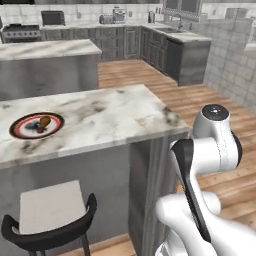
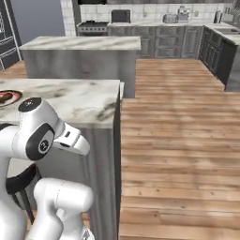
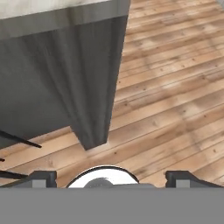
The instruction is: Take the chicken drumsticks from the pan and place one on each plate on the dining counter.
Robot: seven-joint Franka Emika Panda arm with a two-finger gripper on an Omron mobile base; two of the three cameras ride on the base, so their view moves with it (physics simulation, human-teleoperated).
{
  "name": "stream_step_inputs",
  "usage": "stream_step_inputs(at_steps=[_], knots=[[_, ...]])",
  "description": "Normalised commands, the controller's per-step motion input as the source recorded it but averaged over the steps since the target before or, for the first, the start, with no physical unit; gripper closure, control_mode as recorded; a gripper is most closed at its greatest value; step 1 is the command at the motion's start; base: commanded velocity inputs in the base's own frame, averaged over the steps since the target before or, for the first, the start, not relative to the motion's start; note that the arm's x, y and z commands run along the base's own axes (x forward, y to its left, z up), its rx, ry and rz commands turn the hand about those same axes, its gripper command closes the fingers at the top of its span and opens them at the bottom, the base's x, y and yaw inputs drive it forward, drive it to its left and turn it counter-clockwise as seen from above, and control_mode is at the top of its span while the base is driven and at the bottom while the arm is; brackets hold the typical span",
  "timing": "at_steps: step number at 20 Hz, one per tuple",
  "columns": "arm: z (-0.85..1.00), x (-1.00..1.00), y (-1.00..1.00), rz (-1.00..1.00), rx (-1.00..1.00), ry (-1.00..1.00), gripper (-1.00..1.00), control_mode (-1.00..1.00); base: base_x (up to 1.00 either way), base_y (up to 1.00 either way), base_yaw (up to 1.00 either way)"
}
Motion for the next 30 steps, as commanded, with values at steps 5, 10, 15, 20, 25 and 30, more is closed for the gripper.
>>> stream_step_inputs(at_steps=[5, 10, 15, 20, 25, 30], knots=[[0.0, 0.0, 0.0, 0.0, 0.0, 0.0, -1.0, 1.0, 0.03, -1.0, 0.0], [0.0, 0.0, 0.0, 0.0, 0.0, 0.0, -1.0, 1.0, 0.06, -1.0, 0.0], [0.0, 0.0, 0.0, 0.0, 0.0, 0.0, -1.0, 1.0, 0.08, -1.0, 0.0], [0.0, 0.0, 0.0, 0.0, 0.0, 0.0, -1.0, 1.0, 0.42, -0.78, 0.0], [0.0, 0.0, 0.0, 0.0, 0.0, 0.0, -1.0, 1.0, 0.96, -0.07, 0.0], [0.0, 0.0, 0.0, 0.0, 0.0, 0.0, -1.0, 1.0, 1.0, 0.04, 0.0]])
